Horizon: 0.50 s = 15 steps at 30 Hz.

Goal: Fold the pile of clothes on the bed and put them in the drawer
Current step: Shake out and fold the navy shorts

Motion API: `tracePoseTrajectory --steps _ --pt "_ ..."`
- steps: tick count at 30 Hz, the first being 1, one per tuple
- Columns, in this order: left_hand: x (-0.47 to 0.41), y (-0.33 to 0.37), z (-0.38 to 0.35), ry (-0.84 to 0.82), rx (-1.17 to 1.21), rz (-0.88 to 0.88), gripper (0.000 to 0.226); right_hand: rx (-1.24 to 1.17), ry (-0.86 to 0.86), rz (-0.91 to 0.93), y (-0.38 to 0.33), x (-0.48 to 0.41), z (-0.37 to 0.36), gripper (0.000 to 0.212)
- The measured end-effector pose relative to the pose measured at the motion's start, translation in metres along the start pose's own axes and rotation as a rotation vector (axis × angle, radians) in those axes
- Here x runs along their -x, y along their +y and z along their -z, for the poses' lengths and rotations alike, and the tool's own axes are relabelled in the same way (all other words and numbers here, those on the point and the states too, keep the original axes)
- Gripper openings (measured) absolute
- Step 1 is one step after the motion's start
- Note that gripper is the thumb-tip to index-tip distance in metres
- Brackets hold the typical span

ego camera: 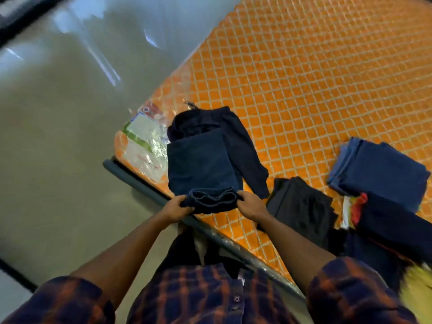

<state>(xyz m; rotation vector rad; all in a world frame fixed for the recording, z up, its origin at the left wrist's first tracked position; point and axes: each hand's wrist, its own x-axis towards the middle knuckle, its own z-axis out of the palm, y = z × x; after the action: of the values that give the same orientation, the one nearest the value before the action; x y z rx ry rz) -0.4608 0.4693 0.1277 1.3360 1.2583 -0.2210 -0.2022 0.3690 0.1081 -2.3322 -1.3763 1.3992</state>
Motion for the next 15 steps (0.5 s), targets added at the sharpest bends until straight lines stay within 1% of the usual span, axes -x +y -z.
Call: tracePoseTrajectory --steps 3,6,9,11,15 --pt "-0.031 0.003 0.022 0.044 0.142 0.023 0.018 -0.079 0.065 -0.009 -0.017 -0.026 0.004 0.021" --pt "-0.071 0.023 0.054 0.154 0.273 0.033 0.011 -0.143 0.206 0.008 -0.047 -0.069 0.022 0.025" --pt "-0.114 0.043 0.084 0.24 0.338 0.024 0.005 -0.133 0.297 0.023 -0.073 -0.127 0.041 0.02" --pt "-0.144 0.043 0.099 0.263 0.327 0.03 0.01 -0.093 0.329 0.001 -0.085 -0.166 0.049 0.024" --pt "-0.186 0.029 0.104 0.311 0.319 0.11 0.023 -0.031 0.289 -0.057 -0.094 -0.224 0.046 0.027"
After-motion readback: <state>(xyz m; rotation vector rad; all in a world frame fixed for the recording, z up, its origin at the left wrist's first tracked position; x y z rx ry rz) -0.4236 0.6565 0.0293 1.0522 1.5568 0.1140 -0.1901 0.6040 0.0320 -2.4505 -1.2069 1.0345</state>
